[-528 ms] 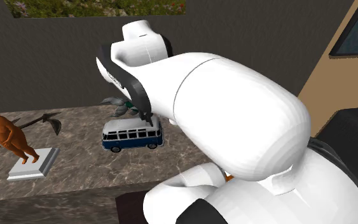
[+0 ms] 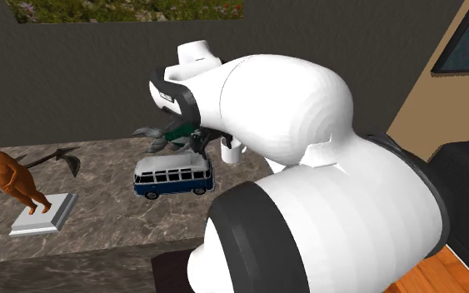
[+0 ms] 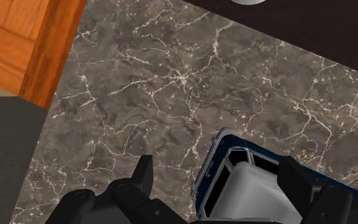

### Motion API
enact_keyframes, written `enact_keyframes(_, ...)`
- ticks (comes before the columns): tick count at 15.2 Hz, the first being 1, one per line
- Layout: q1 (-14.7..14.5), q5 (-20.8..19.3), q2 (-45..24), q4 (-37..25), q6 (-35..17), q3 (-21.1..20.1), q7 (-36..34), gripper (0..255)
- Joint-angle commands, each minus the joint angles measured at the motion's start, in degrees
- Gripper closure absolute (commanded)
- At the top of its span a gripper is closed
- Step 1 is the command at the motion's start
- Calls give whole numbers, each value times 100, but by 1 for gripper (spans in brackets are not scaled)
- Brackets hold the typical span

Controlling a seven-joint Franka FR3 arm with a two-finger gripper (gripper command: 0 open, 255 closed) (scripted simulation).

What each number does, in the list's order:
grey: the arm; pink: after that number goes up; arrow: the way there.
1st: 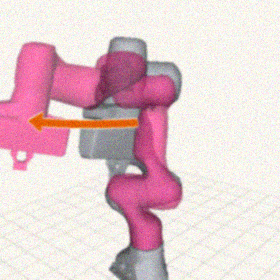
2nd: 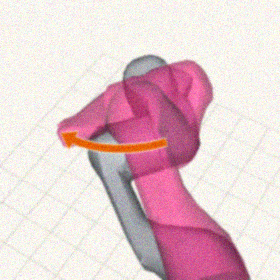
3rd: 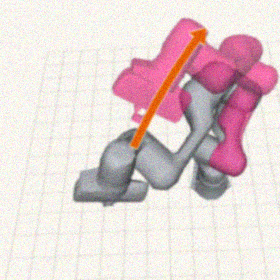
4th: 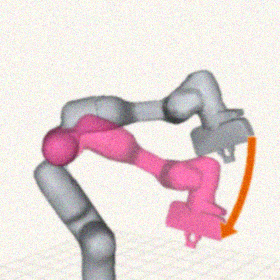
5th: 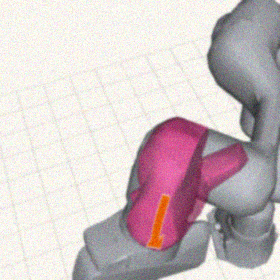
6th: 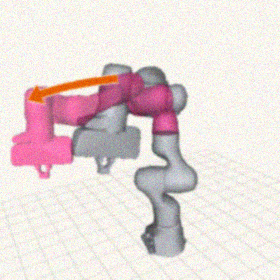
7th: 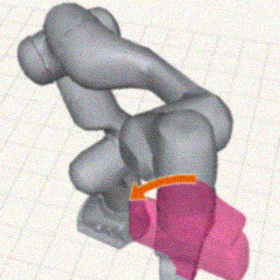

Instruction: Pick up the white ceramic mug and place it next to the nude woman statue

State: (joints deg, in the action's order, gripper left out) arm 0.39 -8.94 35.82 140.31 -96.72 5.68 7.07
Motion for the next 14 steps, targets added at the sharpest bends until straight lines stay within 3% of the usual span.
enact_keyframes(1,27,-52,-357,-40,-400,170,173,0)
enact_keyframes(8,42,34,-1770,-535,-1550,666,788,0)
enact_keyframes(14,45,431,-3085,-1266,-2283,981,1435,0)
